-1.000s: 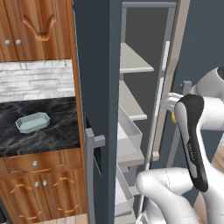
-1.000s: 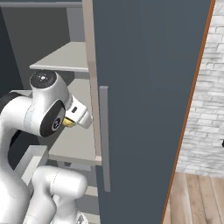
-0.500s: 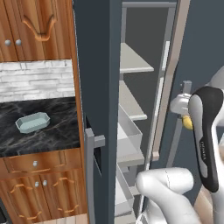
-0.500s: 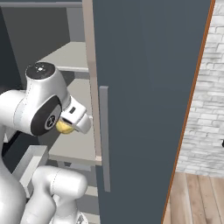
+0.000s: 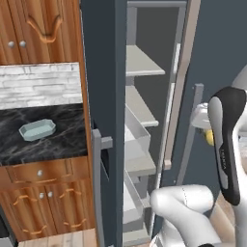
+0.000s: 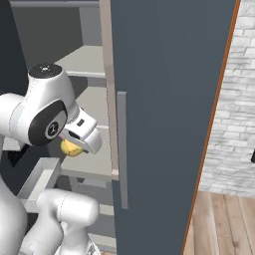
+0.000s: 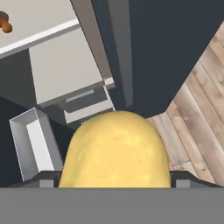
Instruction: Take the mushroom and potato out of the freezer and place them in the tupperware container on the counter. Then put the tupperware containing the vegetables back in the freezer.
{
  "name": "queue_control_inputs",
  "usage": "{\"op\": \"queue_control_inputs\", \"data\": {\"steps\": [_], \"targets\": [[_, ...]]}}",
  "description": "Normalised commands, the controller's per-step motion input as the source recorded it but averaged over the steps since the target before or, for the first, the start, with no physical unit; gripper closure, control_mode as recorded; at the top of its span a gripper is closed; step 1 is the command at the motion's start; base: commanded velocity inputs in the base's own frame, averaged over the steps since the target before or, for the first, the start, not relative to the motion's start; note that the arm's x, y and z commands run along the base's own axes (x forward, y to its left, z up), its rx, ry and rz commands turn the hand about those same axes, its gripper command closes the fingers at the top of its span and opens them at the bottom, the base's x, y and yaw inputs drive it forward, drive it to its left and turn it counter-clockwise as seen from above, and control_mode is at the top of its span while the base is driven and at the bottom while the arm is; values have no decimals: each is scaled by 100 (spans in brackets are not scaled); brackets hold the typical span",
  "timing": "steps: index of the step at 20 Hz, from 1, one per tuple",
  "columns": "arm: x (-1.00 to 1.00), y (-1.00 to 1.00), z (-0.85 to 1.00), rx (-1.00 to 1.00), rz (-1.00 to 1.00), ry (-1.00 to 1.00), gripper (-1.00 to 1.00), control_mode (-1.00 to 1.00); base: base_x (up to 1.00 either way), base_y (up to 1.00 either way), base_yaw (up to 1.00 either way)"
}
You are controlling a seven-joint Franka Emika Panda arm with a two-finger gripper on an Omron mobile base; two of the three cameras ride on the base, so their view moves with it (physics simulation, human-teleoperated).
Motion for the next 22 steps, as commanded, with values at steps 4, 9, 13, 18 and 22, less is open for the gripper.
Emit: {"op": "queue_control_inputs", "data": {"steps": [4,9,13,18,22], "targets": [[0,0,0,0,0,0,100,100,-100,0,0],[0,0,0,0,0,0,100,100,-100,34,0],[0,0,0,0,0,0,100,100,-60,94,0],[0,0,0,0,0,0,100,100,-9,100,-3],[0,0,0,0,0,0,100,100,0,100,-7]]}}
